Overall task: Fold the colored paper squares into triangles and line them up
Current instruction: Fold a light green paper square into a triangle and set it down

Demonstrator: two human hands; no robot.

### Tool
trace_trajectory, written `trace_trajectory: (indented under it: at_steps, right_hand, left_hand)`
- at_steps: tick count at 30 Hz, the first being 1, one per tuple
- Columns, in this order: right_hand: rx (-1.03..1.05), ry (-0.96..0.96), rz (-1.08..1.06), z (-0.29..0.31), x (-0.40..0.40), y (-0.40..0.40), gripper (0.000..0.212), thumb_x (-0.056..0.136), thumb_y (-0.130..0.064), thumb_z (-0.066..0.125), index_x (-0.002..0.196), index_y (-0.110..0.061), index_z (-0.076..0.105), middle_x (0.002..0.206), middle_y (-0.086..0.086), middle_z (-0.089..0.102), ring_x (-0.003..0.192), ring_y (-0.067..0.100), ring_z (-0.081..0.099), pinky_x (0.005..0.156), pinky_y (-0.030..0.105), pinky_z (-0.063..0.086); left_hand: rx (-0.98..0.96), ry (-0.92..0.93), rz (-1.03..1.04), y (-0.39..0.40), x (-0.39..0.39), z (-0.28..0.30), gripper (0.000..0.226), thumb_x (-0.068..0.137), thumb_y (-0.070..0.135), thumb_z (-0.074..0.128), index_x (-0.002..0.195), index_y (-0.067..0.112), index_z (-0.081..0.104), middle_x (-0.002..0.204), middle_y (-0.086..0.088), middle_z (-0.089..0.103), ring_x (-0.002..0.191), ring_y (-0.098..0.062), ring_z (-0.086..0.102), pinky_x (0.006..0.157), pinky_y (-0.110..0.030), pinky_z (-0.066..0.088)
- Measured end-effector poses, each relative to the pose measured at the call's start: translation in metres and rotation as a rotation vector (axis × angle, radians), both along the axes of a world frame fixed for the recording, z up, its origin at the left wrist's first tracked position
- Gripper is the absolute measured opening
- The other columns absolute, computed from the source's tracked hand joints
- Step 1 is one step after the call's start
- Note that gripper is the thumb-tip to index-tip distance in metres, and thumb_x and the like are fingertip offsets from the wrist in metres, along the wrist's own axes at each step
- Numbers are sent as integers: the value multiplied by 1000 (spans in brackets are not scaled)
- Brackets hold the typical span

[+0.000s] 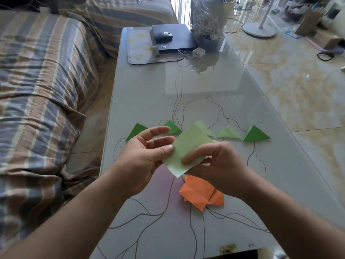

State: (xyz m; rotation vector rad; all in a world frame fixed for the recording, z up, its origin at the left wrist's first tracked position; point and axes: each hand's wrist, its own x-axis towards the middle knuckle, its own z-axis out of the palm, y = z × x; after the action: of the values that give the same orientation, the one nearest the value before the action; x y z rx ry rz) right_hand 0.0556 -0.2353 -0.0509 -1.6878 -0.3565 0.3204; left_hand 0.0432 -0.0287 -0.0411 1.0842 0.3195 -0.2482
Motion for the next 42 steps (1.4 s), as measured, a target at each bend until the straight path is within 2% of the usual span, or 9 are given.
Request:
trace_trajectory:
  at_steps: [7,9,16,21,25,30,34,39,42]
  right_hand:
    - [-243,-48,-47,8,6,-9,22,70,-17,94,77,-34,81,98,-14,66,87,7,71,89,47,60]
    - [-282,-62,-65,10,6,-8,22,68,-26,95,79,-39,81,114,-18,60,93,7,69,88,44,60]
    - [-218,-28,-48,8,4,-5,10,77,-28,88,76,-35,80,90,-14,73,120,-12,53,96,17,43]
    - [120,191,-136,9,1,1,15,73,-23,83,75,-11,75,69,-1,65,63,12,56,61,21,45]
    - [255,351,-229,7,2,4,13,67,-26,86,70,-18,77,78,17,54,77,28,47,69,33,44]
    - [352,377,-266,12,3,3,13,60,-29,86,68,-23,78,73,5,63,78,21,54,70,28,48]
    - [366,313,-220,14,1,5,11,60,-29,85,69,-25,79,72,1,70,74,16,61,73,31,50]
    - [302,60,-166,11,-2,3,10,73,-16,88,80,-19,81,82,9,72,76,20,65,73,28,53]
    - [221,81,-133,10,-2,2,16,72,-10,90,84,-17,81,82,8,72,71,17,63,71,30,53]
  left_hand:
    - [157,-11,65,2,0,2,27,88,-12,66,104,9,65,95,-12,75,88,-23,74,75,-31,62]
    - [172,-9,47,1,0,3,25,89,-13,66,99,10,64,93,-11,75,85,-22,73,74,-31,63]
    - [171,-29,8,-2,-3,4,24,90,-12,64,96,12,65,92,-9,75,88,-21,72,81,-34,61]
    - [111,-63,34,-1,-2,5,19,95,-8,59,96,9,67,101,-16,76,99,-28,74,81,-31,61]
    - [47,-79,42,-4,-4,6,11,88,7,66,97,9,72,109,-17,75,109,-33,73,88,-35,62]
    - [66,-182,-136,-2,-9,5,53,68,28,92,117,17,73,127,-8,72,118,-30,70,95,-32,58]
    - [162,-207,-123,-9,-12,9,41,68,4,77,107,14,70,105,-7,80,102,-23,76,83,-26,60]
    - [298,-257,-41,-7,-11,6,24,71,18,78,94,10,78,96,-11,77,90,-27,73,83,-33,62]
    - [266,-270,-50,-4,-10,6,16,72,12,78,87,15,79,96,-12,77,94,-30,75,85,-35,62]
